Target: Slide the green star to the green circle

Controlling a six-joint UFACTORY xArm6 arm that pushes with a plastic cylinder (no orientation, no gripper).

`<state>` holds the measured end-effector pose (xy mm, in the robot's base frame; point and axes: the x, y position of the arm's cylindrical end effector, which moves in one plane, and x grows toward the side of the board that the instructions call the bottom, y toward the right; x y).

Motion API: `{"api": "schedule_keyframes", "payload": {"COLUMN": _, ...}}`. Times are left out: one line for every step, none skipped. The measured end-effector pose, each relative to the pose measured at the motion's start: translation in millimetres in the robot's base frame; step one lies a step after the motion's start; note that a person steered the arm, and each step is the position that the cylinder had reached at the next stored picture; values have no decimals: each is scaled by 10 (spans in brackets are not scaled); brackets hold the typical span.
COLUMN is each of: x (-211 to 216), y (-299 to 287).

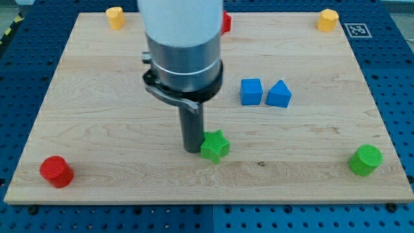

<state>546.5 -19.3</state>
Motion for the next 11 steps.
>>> {"api": "schedule_keyframes", "payload": {"x": 255, "y": 222}}
{"api": "schedule_keyframes", "payload": {"x": 299, "y": 514}}
{"api": "schedule_keyframes", "payload": {"x": 299, "y": 649}}
{"api": "schedule_keyframes", "payload": {"x": 299, "y": 639}}
{"api": "schedule_keyframes", "payload": {"x": 213, "y": 412}}
{"api": "schedule_keyframes", "payload": {"x": 86, "y": 402}}
{"api": "schedule_keyframes", "payload": {"x": 124, "y": 582}}
{"api": "schedule_keyframes", "payload": {"x": 113, "y": 883}}
{"api": "schedule_keyframes", "payload": {"x": 18, "y": 945}}
{"api": "schedule_keyframes", "payload": {"x": -68, "y": 1103}}
{"api": "schedule_keyframes", "payload": {"x": 15, "y": 1380}}
